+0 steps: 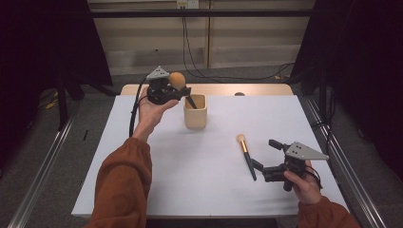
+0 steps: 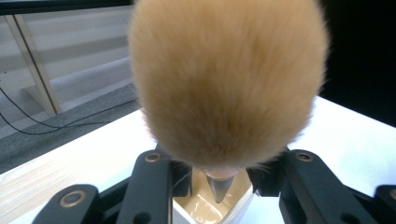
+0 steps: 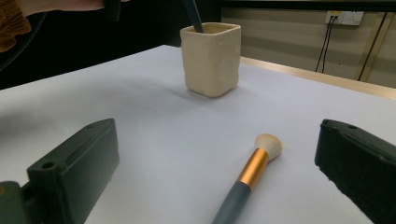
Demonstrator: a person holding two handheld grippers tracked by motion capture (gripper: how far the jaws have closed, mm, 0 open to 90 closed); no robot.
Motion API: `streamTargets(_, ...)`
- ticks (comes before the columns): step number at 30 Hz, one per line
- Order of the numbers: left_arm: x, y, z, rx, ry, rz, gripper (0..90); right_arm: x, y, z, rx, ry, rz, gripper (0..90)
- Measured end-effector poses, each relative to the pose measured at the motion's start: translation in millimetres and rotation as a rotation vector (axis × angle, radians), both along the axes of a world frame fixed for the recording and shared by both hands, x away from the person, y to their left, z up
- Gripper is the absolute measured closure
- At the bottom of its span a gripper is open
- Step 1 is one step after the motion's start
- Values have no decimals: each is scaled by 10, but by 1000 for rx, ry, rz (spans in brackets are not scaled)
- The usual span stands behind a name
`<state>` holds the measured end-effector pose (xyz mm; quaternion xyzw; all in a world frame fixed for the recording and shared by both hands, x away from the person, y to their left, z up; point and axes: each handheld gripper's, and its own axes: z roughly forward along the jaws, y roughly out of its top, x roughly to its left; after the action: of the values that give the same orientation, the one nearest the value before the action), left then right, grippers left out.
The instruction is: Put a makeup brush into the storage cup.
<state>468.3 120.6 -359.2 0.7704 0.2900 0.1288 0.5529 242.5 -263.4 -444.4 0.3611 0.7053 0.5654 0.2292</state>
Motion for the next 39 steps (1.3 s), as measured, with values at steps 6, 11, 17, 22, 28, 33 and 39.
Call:
streamTargets(6, -2, -18, -78, 8, 9, 0, 654, 4, -1, -3, -1, 0, 0, 0)
streamTargets(11, 4, -30, -136, 8, 17, 4, 655, 1, -2, -2, 0, 1, 1, 0)
streamTargets(17, 8, -40, -186, 18, 25, 6, 655, 2, -1, -4, -3, 1, 3, 0)
streamTargets(22, 6, -39, -215, 18, 29, 7, 654, 2, 0, -6, -6, 1, 6, 0)
streamTargets(28, 0, -37, -283, 40, 44, 15, 654, 3, -1, -5, -4, 2, 6, 0)
streamTargets(33, 2, -25, -359, 36, 63, 24, 651, 7, 2, -10, -8, 5, 9, 0)
streamTargets(39, -6, 30, -400, 7, 67, 70, 395, 7, 1, -11, -9, 6, 9, 0)
